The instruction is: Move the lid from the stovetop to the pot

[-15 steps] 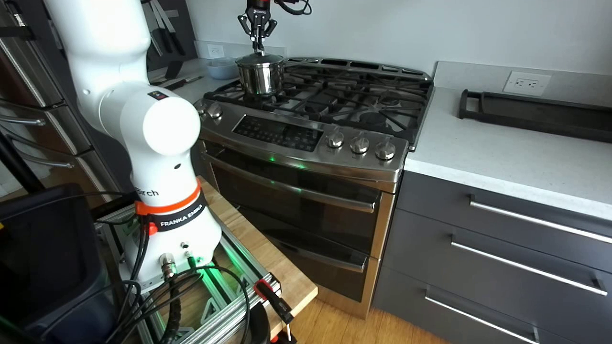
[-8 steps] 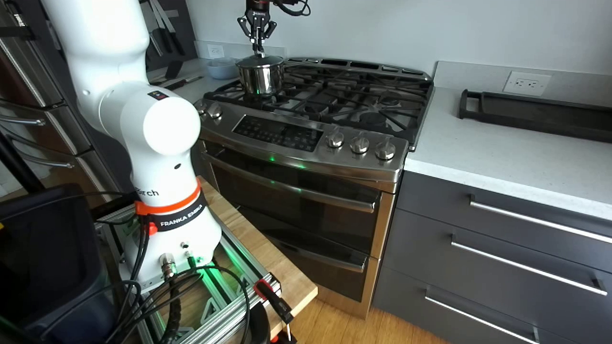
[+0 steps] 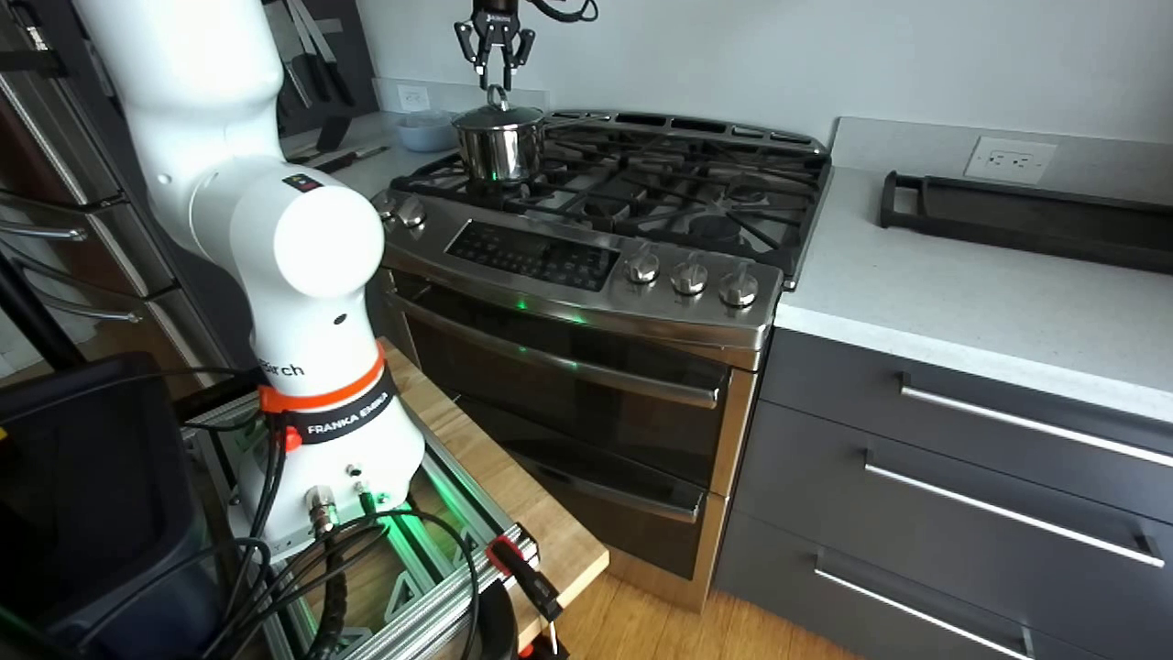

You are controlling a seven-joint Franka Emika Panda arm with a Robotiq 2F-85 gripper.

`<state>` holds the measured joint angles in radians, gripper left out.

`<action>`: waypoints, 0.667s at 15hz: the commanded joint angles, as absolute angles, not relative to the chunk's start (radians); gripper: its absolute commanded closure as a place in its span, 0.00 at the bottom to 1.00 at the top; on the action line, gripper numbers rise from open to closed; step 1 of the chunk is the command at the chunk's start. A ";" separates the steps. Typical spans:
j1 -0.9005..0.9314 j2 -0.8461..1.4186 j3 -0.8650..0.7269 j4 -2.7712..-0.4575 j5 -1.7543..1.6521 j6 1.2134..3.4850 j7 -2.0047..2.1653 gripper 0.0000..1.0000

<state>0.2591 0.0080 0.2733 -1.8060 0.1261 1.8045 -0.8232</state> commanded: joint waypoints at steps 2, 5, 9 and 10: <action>0.238 -0.075 0.242 -1.794 0.101 1.780 -0.801 0.16; 0.219 -0.130 0.212 -1.764 0.095 1.759 -0.774 0.00; 0.202 -0.207 0.173 -1.756 0.094 1.767 -0.765 0.00; 0.200 -0.221 0.164 -1.754 0.099 1.763 -0.769 0.00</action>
<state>0.2061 -0.1704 0.1842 -1.7467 0.1087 1.7851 -0.7853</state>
